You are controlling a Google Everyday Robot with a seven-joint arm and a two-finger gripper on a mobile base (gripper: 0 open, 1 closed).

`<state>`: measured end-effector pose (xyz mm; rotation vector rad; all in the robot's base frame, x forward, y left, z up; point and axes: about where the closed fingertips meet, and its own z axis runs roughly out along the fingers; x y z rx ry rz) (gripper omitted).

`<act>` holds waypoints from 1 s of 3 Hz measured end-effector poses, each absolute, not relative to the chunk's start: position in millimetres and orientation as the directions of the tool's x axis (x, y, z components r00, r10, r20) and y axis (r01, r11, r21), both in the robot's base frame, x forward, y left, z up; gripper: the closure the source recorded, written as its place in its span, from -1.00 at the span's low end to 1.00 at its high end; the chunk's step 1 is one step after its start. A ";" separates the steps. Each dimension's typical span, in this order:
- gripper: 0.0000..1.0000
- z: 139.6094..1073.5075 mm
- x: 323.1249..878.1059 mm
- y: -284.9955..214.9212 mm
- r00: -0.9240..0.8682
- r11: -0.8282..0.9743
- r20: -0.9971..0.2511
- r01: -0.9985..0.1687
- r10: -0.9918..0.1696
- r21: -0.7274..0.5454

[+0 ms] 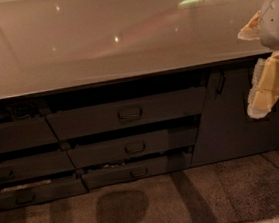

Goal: Open top drawer

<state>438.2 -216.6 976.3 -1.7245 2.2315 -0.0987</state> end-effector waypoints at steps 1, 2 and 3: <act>-1.00 976.2 438.2 -216.6 -0.221 0.270 -0.207 -0.931 -0.953 -0.246; -1.00 943.5 462.0 -224.2 -0.258 0.291 -0.174 -0.934 -0.950 -0.206; -1.00 885.1 491.6 -247.0 -0.307 0.324 -0.160 -0.941 -0.938 -0.098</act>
Offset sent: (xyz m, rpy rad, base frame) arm 0.0580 -0.0209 -0.0851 -0.0588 0.1422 -0.0738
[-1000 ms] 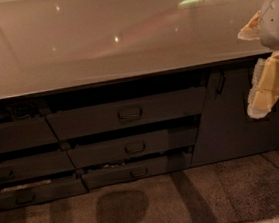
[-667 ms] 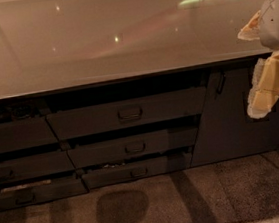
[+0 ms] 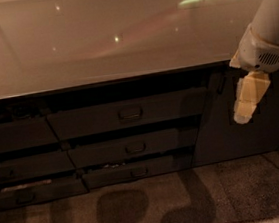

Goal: Open top drawer

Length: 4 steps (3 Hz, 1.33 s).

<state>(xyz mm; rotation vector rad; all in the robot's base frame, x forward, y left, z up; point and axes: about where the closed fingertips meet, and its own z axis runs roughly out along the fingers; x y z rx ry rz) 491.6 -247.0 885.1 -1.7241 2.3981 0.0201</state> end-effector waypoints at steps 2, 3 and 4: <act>-1.00 838.2 513.9 -263.3 -0.345 0.350 -0.147 -0.937 -0.927 -0.010; -1.00 837.2 510.1 -251.7 -0.243 0.244 -0.073 -0.970 -0.967 -0.009; -1.00 832.4 504.5 -236.2 -0.110 0.108 0.071 -0.993 -0.991 -0.037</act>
Offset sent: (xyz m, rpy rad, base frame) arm 0.0177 -0.0142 -0.0357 0.0129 0.0710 -0.0229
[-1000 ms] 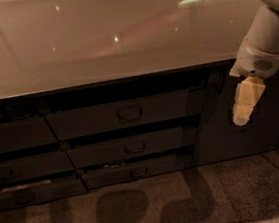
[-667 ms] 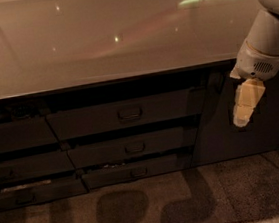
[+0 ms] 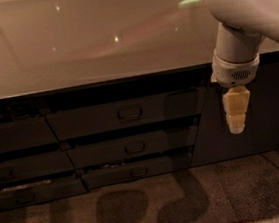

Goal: Open top drawer

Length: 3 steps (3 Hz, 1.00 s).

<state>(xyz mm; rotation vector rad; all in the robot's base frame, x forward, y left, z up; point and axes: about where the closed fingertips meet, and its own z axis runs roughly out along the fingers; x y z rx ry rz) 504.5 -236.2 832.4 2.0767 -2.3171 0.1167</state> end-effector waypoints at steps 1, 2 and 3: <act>-1.00 832.4 504.7 -236.2 -0.110 0.108 0.071 -0.993 -0.991 -0.037; -1.00 832.9 520.8 -231.3 -0.129 0.123 0.109 -0.991 -0.986 -0.060; -1.00 832.0 537.6 -207.4 -0.118 0.107 0.161 -0.991 -0.980 -0.078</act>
Offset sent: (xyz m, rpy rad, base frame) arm 0.0345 0.0107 0.0034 -0.1044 -0.0248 -0.0444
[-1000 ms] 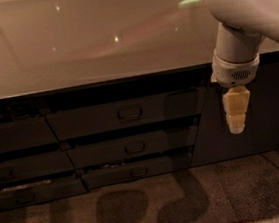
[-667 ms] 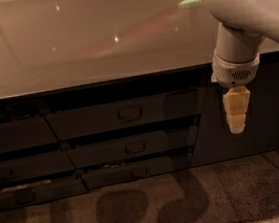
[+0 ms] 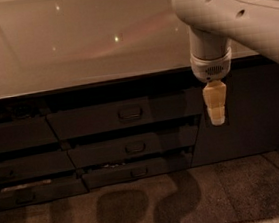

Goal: Open top drawer

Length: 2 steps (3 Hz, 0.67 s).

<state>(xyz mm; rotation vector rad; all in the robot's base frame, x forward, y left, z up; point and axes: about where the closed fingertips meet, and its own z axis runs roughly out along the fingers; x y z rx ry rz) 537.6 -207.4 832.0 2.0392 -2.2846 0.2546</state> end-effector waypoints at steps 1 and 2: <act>-1.00 819.2 546.9 -161.1 -0.065 0.051 0.212 -0.996 -0.975 -0.070; -1.00 805.9 548.8 -123.8 0.000 -0.015 0.241 -0.998 -0.971 -0.060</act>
Offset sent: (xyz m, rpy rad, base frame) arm 0.0030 0.1248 -0.0398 -0.1447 0.0786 0.1898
